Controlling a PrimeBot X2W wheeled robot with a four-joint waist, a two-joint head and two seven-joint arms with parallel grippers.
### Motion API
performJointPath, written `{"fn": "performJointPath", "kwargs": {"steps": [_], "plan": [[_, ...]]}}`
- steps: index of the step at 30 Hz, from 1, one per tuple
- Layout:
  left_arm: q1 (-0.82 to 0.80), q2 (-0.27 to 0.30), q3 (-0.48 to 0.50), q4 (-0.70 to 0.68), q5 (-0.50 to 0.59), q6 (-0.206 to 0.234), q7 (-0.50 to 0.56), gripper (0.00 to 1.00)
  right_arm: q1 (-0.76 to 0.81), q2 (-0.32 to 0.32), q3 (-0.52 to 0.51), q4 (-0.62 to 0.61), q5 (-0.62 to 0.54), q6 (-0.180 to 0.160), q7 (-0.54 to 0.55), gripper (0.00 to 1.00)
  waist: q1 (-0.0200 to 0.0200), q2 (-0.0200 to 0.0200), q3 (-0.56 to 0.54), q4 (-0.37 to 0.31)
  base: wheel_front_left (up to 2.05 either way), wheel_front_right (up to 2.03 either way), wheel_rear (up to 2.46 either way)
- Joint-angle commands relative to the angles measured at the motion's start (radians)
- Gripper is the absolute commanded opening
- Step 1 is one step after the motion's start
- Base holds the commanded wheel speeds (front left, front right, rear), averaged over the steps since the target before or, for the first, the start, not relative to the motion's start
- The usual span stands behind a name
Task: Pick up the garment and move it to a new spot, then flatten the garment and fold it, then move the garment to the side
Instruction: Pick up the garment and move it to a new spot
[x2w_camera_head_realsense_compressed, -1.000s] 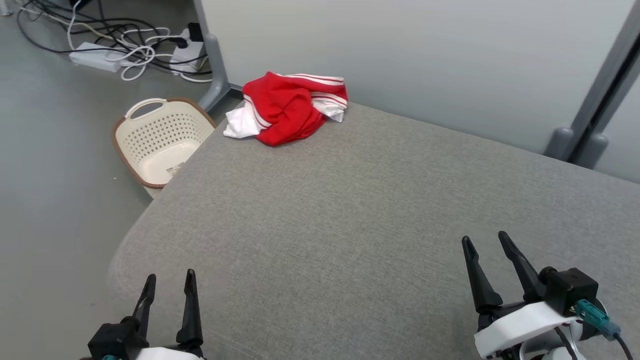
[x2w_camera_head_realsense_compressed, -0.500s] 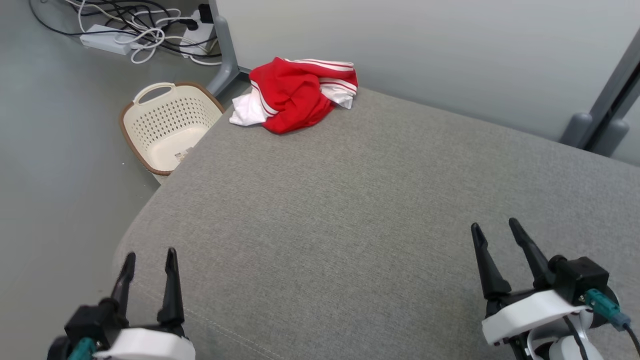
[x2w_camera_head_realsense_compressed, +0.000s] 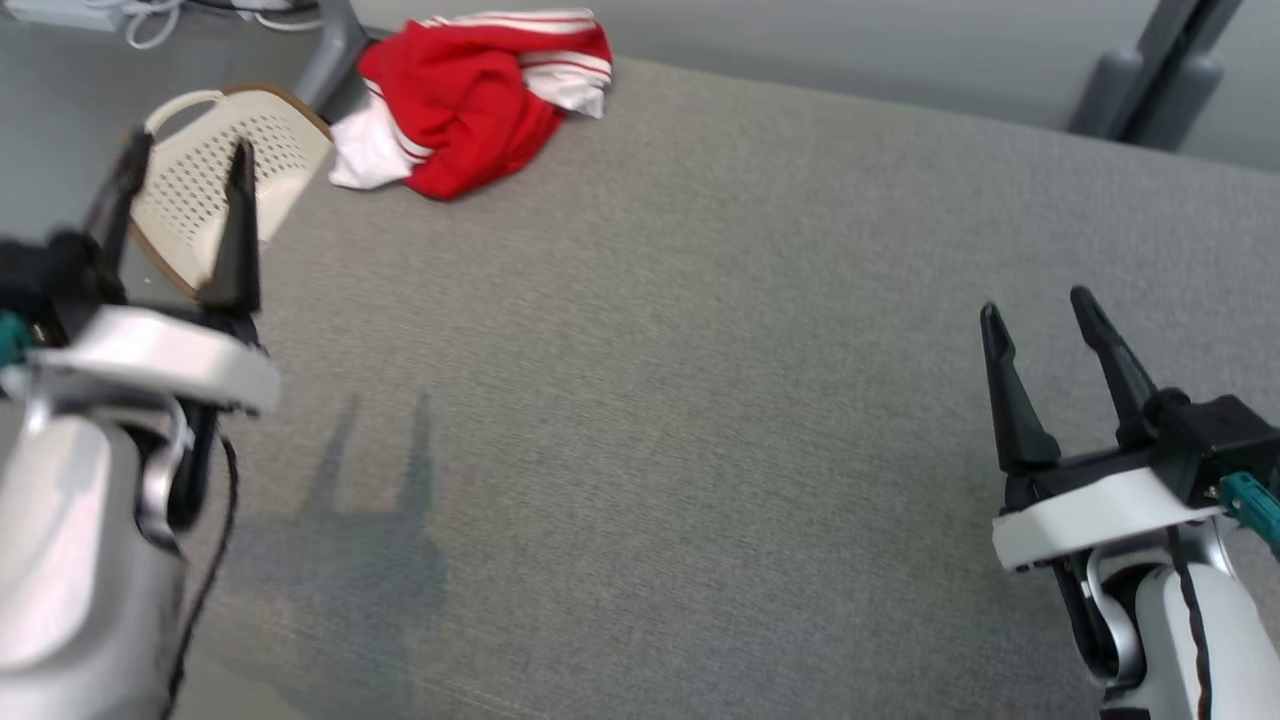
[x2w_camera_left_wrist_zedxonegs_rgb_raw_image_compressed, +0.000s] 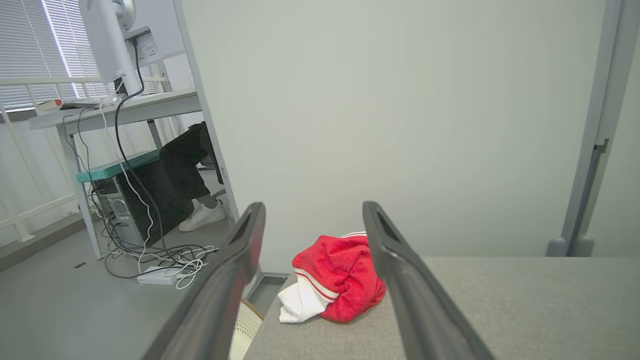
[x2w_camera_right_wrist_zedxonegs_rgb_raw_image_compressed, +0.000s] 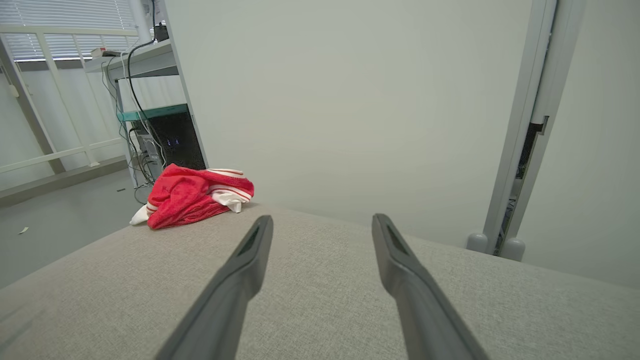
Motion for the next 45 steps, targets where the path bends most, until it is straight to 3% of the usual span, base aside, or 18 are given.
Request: {"fn": "performJointPath", "kwargs": {"steps": [1, 8, 19, 27, 35, 36, 37, 38, 45], "plan": [[-0.084, 0.021, -0.019, 0.044, -0.001, -0.028, 0.038, 1.00, -0.026, -0.005, -0.003, -0.020, -0.021, 0.000, 0.016, 1.00, 0.0000, -0.0001, 0.091, -0.073, 0.00, 0.00, 0.00], [-0.391, 0.080, -0.056, 0.215, -0.045, -0.094, 0.161, 1.00, -0.082, -0.005, 0.003, -0.097, -0.063, 0.000, 0.055, 1.00, 0.0000, -0.0001, 0.240, -0.163, 0.00, 0.00, 0.00], [-0.639, 0.132, -0.124, 0.502, -0.049, -0.107, 0.297, 1.00, -0.105, -0.005, 0.013, -0.212, -0.100, 0.000, 0.075, 1.00, 0.0000, -0.0001, 0.392, -0.264, 0.00, 0.00, 0.00], [-0.728, 0.205, -0.134, 0.658, 0.009, -0.048, 0.237, 1.00, -0.087, -0.005, 0.040, -0.338, -0.122, 0.000, 0.089, 1.00, 0.0000, -0.0001, 0.452, -0.318, 0.00, 0.00, 0.00], [-0.754, 0.221, -0.139, 0.796, 0.017, -0.014, 0.205, 1.00, -0.069, -0.005, 0.034, -0.373, -0.120, 0.000, 0.091, 1.00, 0.0000, -0.0001, 0.469, -0.335, 0.00, 0.00, 0.00], [-0.758, 0.221, -0.139, 0.809, 0.017, -0.011, 0.200, 0.77, -0.068, -0.005, 0.033, -0.375, -0.120, 0.000, 0.091, 1.00, 0.0000, -0.0001, 0.470, -0.335, 0.00, 0.00, 0.00], [-0.760, 0.221, -0.140, 0.823, 0.017, -0.007, 0.196, 0.35, -0.067, -0.005, 0.032, -0.376, -0.121, 0.000, 0.092, 1.00, 0.0000, -0.0001, 0.471, -0.335, 0.00, 0.00, 0.00], [-0.763, 0.220, -0.144, 0.834, 0.020, -0.006, 0.192, 0.00, -0.068, -0.005, 0.031, -0.377, -0.121, 0.000, 0.092, 1.00, 0.0000, -0.0001, 0.472, -0.335, 0.00, 0.00, 0.00], [-0.802, 0.214, -0.164, 0.889, 0.025, -0.024, 0.179, 0.00, -0.069, -0.005, 0.027, -0.357, -0.112, 0.000, 0.077, 1.00, 0.0000, -0.0001, 0.448, -0.327, 0.00, 0.00, 0.00]]}}
